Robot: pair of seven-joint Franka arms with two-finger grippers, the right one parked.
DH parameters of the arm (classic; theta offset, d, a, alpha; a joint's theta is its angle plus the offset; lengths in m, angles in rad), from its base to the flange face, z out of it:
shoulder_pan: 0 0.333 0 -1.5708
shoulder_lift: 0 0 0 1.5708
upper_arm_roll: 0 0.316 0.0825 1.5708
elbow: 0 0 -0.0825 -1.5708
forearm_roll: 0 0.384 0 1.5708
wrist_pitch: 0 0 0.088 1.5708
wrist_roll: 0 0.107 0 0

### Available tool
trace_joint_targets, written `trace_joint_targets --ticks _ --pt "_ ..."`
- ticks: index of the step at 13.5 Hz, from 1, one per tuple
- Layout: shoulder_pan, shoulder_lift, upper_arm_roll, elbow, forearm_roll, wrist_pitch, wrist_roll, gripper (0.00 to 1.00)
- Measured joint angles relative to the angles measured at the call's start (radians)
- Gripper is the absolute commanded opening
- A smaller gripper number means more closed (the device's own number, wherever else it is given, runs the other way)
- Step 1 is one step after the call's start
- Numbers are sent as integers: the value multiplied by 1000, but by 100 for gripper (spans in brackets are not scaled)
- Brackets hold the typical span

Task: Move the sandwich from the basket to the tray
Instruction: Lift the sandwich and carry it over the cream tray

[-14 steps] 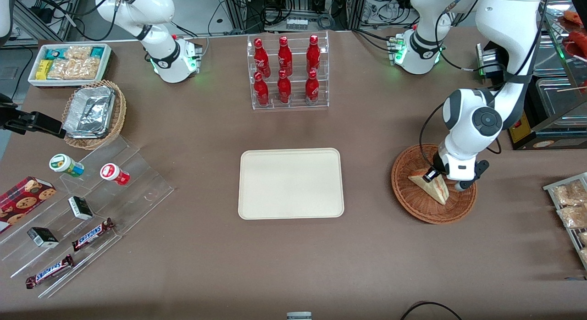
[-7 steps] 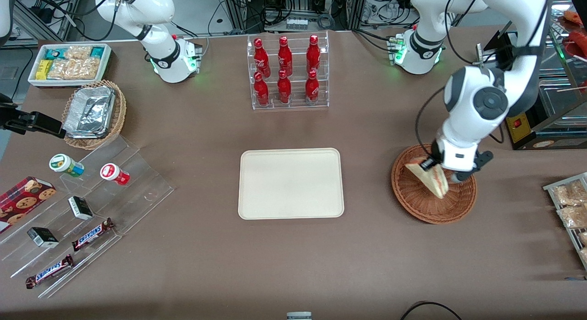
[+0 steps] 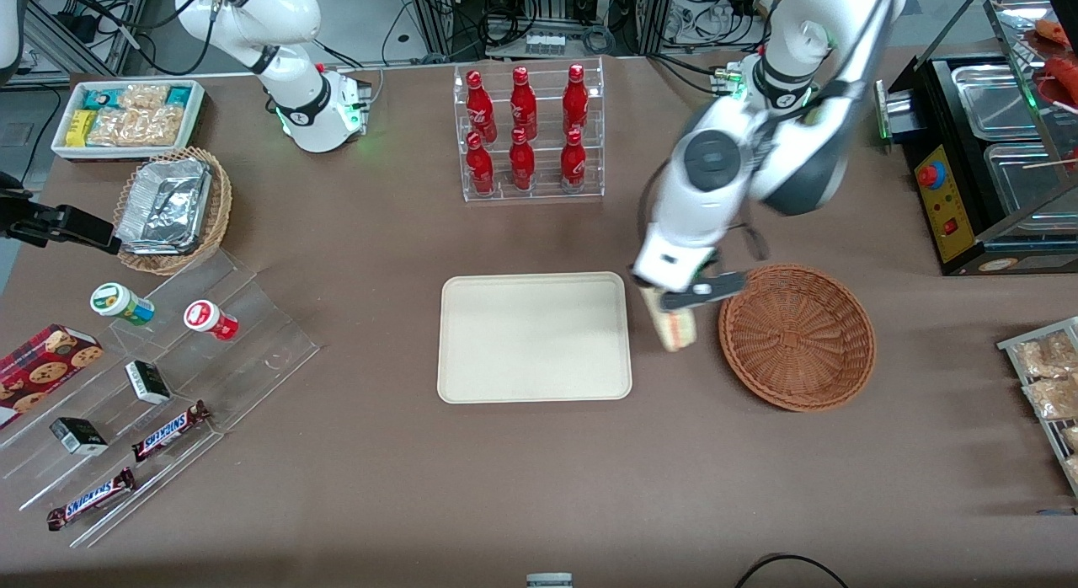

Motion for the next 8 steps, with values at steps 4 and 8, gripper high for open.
trace_joint_targets --ticks 4,8 --pt "-139 210 0 204 0 0 -40 28" --pt "-202 400 2 384 10 2 -41 29"
